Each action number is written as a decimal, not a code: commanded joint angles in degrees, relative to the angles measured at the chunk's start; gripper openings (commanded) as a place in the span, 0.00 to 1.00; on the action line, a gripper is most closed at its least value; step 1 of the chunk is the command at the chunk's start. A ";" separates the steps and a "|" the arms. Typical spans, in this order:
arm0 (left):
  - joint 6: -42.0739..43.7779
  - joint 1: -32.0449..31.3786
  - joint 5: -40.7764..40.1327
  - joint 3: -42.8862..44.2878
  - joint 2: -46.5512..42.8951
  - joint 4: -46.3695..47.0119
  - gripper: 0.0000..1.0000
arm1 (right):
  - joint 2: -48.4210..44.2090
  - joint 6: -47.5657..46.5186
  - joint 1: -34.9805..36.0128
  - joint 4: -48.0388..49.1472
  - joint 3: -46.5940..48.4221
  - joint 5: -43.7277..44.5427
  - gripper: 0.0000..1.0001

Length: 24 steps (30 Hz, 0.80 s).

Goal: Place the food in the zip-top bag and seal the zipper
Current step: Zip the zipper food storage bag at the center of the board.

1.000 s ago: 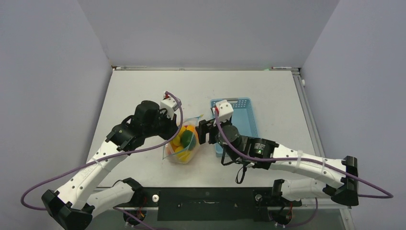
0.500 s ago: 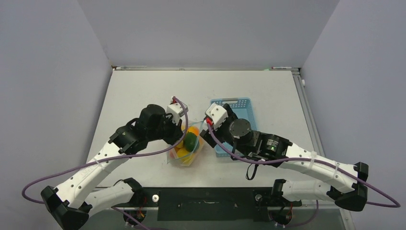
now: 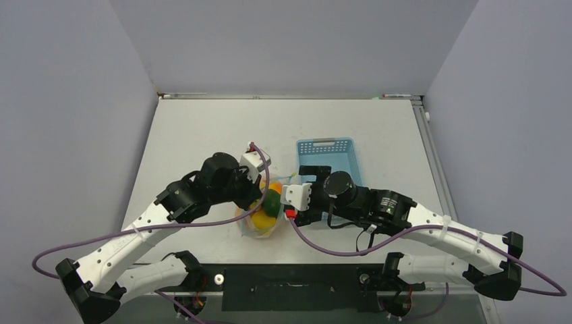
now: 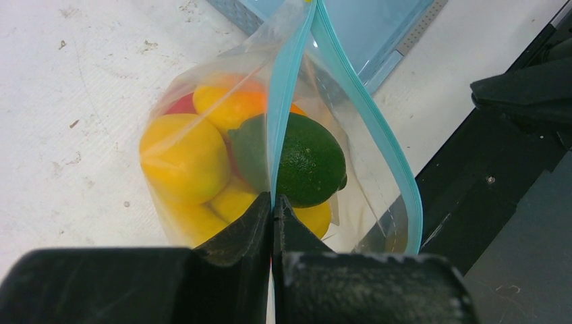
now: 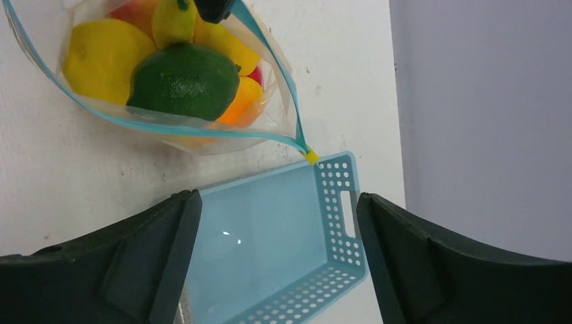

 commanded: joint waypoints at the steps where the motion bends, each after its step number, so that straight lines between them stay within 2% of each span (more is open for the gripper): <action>1: 0.33 -0.56 -0.75 0.15 -1.75 0.87 0.00 | -0.10 -11.32 -2.05 -0.90 -0.84 -4.49 0.89; 12: -0.02 -0.92 -1.48 0.16 -1.56 0.77 0.00 | 6.58 -20.86 -10.80 0.52 2.55 -15.65 0.85; 24: -0.19 -0.85 -1.98 0.19 -2.03 0.65 0.00 | 13.79 -22.96 -17.19 3.86 6.09 -24.22 0.71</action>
